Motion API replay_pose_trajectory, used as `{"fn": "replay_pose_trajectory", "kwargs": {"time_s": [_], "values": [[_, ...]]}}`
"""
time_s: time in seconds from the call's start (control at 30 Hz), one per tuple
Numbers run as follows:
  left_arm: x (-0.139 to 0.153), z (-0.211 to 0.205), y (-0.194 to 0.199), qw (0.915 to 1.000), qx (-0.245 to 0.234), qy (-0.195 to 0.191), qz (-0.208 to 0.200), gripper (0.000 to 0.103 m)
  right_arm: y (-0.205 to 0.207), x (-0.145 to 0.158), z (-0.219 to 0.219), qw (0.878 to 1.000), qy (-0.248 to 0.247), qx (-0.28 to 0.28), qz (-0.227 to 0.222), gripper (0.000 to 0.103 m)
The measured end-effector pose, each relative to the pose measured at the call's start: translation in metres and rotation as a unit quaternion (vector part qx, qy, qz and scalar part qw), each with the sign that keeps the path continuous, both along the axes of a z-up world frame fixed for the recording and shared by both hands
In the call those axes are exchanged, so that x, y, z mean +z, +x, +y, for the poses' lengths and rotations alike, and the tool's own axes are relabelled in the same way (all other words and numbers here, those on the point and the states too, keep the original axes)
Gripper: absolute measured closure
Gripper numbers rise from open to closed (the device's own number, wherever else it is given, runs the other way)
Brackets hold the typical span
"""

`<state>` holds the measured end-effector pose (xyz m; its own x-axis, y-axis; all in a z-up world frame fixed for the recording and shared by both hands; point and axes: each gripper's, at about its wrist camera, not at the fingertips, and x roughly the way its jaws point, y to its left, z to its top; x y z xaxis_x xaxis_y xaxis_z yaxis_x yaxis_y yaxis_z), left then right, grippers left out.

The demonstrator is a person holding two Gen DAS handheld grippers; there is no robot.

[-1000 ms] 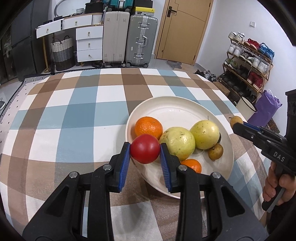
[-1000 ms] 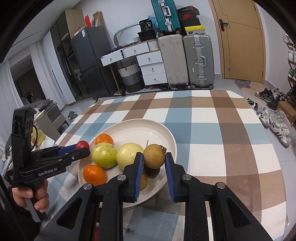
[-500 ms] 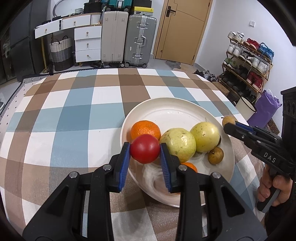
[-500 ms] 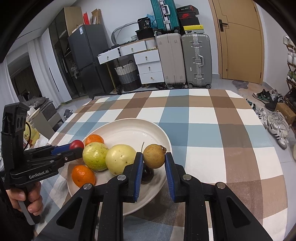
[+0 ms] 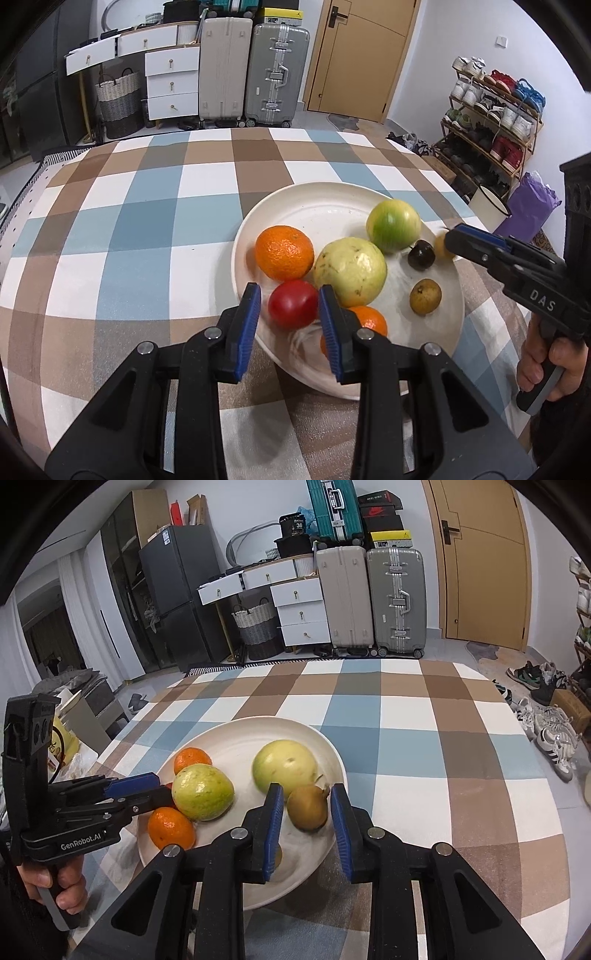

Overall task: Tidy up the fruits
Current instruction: 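Lower the tomato and brown fruit onto the white plate and open both tools, then move both tools back toward the dark cherry and red tomato on the table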

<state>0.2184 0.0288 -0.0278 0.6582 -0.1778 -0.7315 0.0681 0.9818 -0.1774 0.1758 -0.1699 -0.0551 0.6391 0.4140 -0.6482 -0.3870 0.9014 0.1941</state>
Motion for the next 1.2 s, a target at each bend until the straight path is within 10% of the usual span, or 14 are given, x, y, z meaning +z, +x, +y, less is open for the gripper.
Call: {"fn": "replay_pose_trajectory", "kwargs": {"time_s": [0.1,0.2,0.4,0.6,1.2], "values": [[0.003,0.000,-0.004,1.0000,-0.004,-0.005,-0.003,0.065,-0.005,0.003,-0.003,1.000,0.001,-0.003,-0.003,0.072],[0.006,0.000,-0.011,0.9999,0.006,0.006,-0.006,0.029,-0.011,0.007,-0.008,1.000,0.003,-0.005,-0.004,0.064],[0.015,0.009,-0.029,0.9996,0.028,-0.002,-0.007,0.002,-0.030,0.017,-0.015,1.000,0.011,-0.004,-0.012,0.018],[0.028,0.011,-0.053,0.9990,0.039,-0.004,-0.023,0.001,-0.050,0.025,-0.013,1.000,0.007,0.008,0.000,0.001],[0.030,-0.010,-0.105,0.9993,0.020,0.024,-0.023,0.001,-0.096,0.007,-0.008,0.999,-0.024,0.004,0.049,0.000]]}}
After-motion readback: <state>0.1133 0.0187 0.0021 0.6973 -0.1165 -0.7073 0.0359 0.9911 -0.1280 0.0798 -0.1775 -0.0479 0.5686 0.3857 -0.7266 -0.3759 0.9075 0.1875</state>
